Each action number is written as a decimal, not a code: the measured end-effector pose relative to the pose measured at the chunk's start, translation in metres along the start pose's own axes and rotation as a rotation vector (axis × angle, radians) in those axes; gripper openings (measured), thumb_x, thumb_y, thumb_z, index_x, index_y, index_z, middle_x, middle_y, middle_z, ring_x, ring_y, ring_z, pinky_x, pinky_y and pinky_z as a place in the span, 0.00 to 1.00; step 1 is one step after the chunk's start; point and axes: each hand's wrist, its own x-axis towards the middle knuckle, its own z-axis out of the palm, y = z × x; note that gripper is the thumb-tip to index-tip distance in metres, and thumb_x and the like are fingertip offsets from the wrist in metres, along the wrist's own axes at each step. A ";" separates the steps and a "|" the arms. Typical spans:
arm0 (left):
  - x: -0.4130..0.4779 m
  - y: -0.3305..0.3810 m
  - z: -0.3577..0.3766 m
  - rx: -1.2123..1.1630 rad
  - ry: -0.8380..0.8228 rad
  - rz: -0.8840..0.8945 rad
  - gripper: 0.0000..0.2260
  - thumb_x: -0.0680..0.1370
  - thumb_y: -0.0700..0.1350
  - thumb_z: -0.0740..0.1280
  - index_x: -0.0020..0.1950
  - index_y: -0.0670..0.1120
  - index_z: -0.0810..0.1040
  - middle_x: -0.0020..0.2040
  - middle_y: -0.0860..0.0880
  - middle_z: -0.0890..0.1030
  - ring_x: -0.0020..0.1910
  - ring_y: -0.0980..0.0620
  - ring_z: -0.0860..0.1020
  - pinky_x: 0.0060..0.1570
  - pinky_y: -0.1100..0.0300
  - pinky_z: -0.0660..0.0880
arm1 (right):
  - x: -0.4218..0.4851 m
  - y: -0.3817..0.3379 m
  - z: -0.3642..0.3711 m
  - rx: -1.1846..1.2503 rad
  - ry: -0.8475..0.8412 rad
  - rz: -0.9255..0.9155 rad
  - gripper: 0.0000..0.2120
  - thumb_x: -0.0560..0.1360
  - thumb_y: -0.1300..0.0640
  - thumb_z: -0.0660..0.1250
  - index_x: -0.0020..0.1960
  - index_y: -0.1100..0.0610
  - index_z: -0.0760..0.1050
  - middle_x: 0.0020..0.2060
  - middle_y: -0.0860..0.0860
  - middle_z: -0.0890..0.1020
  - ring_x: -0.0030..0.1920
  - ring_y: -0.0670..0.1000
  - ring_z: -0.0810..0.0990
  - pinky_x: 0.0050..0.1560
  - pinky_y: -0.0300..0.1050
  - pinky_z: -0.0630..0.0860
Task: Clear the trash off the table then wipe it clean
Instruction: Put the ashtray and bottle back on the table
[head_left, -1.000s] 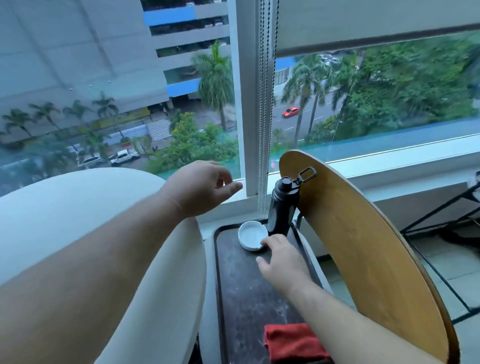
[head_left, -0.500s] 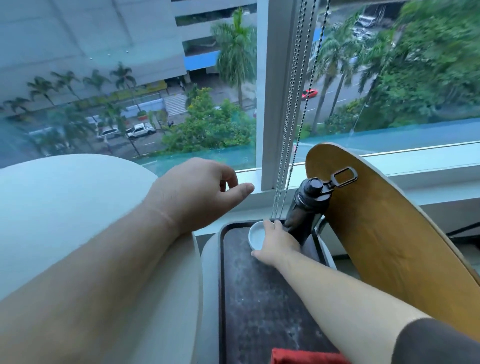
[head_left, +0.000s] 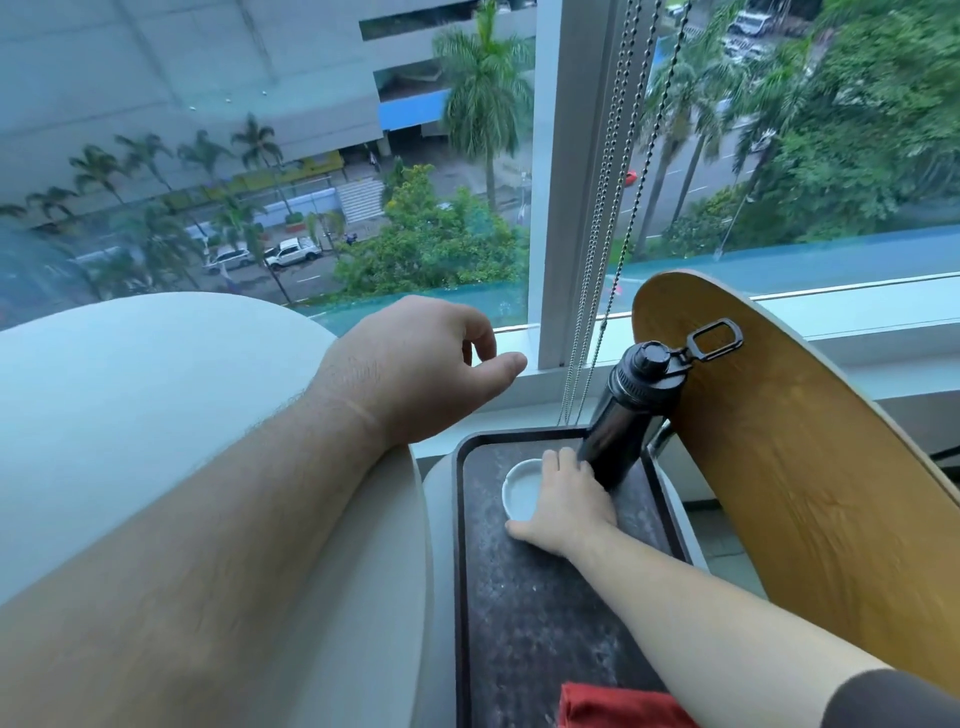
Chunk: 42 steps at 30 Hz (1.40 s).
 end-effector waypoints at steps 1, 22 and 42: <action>0.000 0.000 0.000 0.003 -0.001 -0.002 0.16 0.78 0.66 0.65 0.47 0.56 0.82 0.41 0.57 0.82 0.39 0.60 0.78 0.40 0.57 0.77 | -0.003 0.003 0.002 0.056 -0.016 -0.007 0.47 0.60 0.30 0.72 0.69 0.54 0.64 0.61 0.50 0.67 0.60 0.55 0.74 0.53 0.48 0.78; -0.069 0.023 -0.039 -0.616 0.032 -0.087 0.11 0.70 0.49 0.70 0.52 0.53 0.81 0.42 0.53 0.85 0.35 0.54 0.80 0.41 0.50 0.83 | -0.161 -0.032 -0.222 0.711 0.518 -0.578 0.49 0.64 0.48 0.80 0.80 0.51 0.63 0.72 0.44 0.73 0.73 0.42 0.70 0.71 0.32 0.65; -0.353 -0.192 -0.131 -0.864 0.185 -0.407 0.21 0.68 0.56 0.75 0.59 0.53 0.81 0.54 0.52 0.85 0.48 0.52 0.86 0.50 0.51 0.85 | -0.304 -0.286 -0.162 0.632 0.387 -0.776 0.20 0.66 0.35 0.80 0.44 0.48 0.78 0.53 0.40 0.82 0.54 0.48 0.83 0.54 0.45 0.81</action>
